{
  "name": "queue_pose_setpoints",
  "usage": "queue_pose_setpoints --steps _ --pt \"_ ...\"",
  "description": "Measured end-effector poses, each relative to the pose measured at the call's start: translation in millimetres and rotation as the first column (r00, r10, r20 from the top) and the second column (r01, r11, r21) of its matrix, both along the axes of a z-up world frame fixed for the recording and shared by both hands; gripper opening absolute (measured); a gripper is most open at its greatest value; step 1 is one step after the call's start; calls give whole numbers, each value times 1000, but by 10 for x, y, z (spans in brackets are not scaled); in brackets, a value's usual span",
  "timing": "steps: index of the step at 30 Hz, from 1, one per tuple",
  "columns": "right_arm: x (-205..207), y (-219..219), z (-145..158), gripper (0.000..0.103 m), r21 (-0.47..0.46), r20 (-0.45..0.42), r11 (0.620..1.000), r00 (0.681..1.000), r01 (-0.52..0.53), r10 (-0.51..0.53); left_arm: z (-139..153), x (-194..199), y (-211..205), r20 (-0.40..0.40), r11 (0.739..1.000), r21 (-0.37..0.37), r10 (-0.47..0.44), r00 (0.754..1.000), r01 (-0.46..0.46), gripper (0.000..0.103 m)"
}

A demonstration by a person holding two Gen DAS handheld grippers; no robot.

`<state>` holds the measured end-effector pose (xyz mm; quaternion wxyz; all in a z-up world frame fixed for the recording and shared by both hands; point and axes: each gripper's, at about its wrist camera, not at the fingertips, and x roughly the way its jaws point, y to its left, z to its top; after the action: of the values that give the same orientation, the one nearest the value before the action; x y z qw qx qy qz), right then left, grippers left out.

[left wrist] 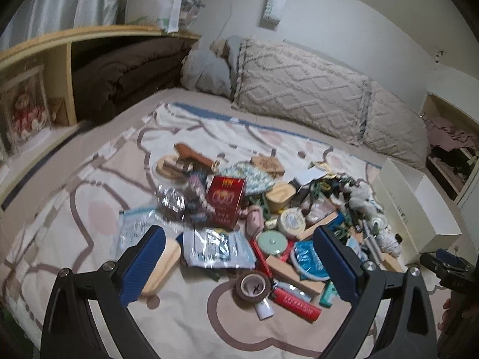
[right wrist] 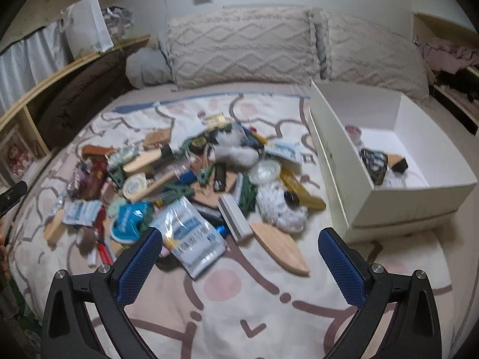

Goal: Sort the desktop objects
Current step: 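Move both tools down over the pile of items on the bed, then grasp the brown tape roll with the left gripper while the right gripper grasps the wooden leaf-shaped board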

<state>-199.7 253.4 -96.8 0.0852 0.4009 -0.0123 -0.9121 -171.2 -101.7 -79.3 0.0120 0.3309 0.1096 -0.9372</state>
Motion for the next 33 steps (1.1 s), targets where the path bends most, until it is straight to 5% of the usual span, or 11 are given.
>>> queue_pose_setpoints --steps 19,33 --pt "-112 292 -812 103 31 181 995 978 96 -100 -774 -132 205 169 999 -13 -35 985 37 100" --pt "-301 409 -957 103 79 203 992 973 98 -113 -1034 -310 310 227 995 -78 -49 973 69 99"
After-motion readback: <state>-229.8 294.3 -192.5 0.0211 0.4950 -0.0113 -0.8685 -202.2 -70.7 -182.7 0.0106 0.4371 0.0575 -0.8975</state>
